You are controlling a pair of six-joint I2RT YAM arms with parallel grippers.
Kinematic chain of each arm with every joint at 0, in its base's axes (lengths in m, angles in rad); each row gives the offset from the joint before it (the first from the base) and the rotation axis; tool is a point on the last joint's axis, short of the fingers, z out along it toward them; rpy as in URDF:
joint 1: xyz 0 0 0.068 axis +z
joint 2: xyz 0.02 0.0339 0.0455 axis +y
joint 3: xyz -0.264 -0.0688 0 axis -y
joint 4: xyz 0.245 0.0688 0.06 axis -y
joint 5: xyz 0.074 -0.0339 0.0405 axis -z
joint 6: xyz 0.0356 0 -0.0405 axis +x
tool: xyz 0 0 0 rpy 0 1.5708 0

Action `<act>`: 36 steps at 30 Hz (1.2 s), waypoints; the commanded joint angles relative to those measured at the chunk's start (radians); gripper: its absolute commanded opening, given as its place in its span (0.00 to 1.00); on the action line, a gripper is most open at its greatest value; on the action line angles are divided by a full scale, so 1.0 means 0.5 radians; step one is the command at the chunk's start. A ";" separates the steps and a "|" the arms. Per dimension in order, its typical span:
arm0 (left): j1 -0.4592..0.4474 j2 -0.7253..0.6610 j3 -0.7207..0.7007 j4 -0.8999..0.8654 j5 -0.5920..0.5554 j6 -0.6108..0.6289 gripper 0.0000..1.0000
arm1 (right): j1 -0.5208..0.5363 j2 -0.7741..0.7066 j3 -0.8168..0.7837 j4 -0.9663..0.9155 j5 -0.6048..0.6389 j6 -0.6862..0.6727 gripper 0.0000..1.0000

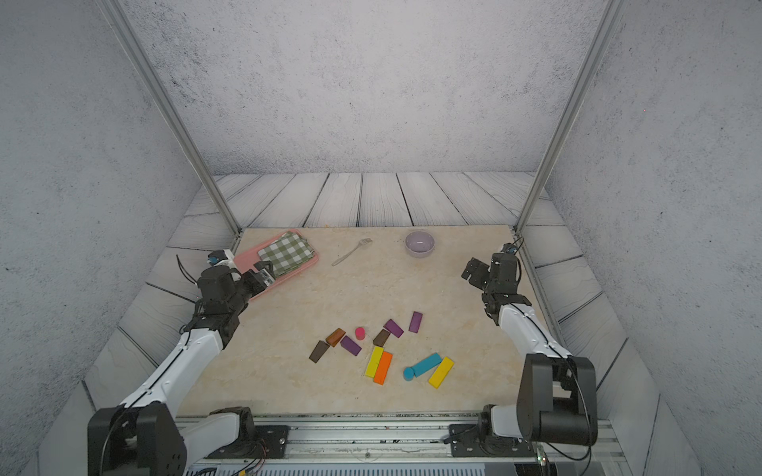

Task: Assemble a small pinwheel with building blocks
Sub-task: Pick up the building block from the center of the board.

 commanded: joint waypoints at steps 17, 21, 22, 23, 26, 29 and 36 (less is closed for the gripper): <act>-1.501 0.915 1.210 -1.811 -0.546 -0.168 0.88 | 0.434 -0.288 0.163 -1.032 0.373 -0.158 0.99; -1.582 1.046 1.225 -1.713 -0.488 -0.223 0.75 | 0.433 -0.335 0.119 -1.009 0.406 -0.170 0.99; -1.600 1.079 1.225 -1.686 -0.476 -0.232 0.73 | 0.433 -0.337 0.115 -1.006 0.408 -0.173 0.99; -1.613 1.111 1.232 -1.669 -0.454 -0.240 0.73 | 0.433 -0.333 0.115 -1.007 0.408 -0.176 0.99; -1.648 1.213 1.258 -1.622 -0.396 -0.269 0.70 | 0.433 -0.321 0.109 -1.001 0.408 -0.176 0.99; -1.667 1.303 1.271 -1.585 -0.374 -0.299 0.67 | 0.433 -0.316 0.100 -0.986 0.402 -0.179 0.99; -1.667 1.457 1.272 -1.530 -0.371 -0.384 0.58 | 0.435 -0.315 0.084 -0.975 0.414 -0.188 0.99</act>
